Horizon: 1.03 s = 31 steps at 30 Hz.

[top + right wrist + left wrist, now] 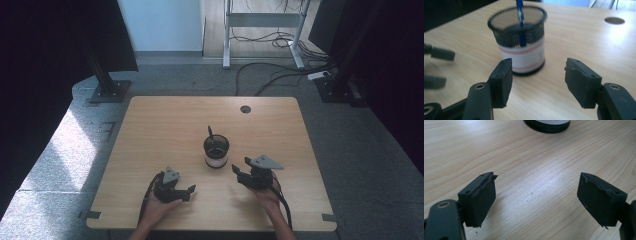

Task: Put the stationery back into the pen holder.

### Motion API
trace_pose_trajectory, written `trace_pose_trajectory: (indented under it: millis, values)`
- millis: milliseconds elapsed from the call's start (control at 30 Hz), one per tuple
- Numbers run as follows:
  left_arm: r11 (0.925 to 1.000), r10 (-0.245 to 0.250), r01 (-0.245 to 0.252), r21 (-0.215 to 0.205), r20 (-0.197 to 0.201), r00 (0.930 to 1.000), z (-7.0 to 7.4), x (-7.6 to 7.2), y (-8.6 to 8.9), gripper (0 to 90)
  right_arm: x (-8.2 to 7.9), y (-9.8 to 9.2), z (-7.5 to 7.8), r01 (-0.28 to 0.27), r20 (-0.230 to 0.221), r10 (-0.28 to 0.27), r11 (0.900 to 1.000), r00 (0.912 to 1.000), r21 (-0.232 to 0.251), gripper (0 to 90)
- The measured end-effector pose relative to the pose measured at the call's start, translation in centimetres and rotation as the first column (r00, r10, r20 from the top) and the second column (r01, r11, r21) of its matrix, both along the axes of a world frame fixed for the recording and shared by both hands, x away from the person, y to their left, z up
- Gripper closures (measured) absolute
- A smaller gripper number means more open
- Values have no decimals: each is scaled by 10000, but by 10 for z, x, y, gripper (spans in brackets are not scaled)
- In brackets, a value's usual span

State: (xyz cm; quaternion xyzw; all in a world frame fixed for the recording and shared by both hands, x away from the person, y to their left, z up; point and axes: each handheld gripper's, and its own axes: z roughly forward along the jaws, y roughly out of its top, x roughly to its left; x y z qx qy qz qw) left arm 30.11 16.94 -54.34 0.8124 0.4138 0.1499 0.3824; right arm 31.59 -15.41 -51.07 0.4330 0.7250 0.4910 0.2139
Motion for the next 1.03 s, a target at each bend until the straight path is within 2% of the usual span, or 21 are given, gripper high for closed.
trace_pose_trajectory:
  millis: [267,433,467,567,1033]
  values:
    - [10000,29,-29,47,-71,10000,-1,1,1,157,-14,-27,-27,197,-635,-219,9992,9977,-348,387]
    - [10000,29,-29,33,-51,10000,-1,1,1,157,-16,-38,-39,454,-980,-498,9979,9939,-462,391]
    - [10000,17,-17,39,-57,10000,-1,1,1,157,-15,-39,-40,472,-1159,-518,9980,9919,-419,389]
    - [10000,-5,5,40,-65,10000,-1,1,0,157,-17,-41,-40,535,-1036,-580,9975,9929,-457,393]
    - [10000,-6,7,89,-81,10000,-2,1,-1,157,-15,-37,-40,565,-1302,-674,9947,9892,-858,346]
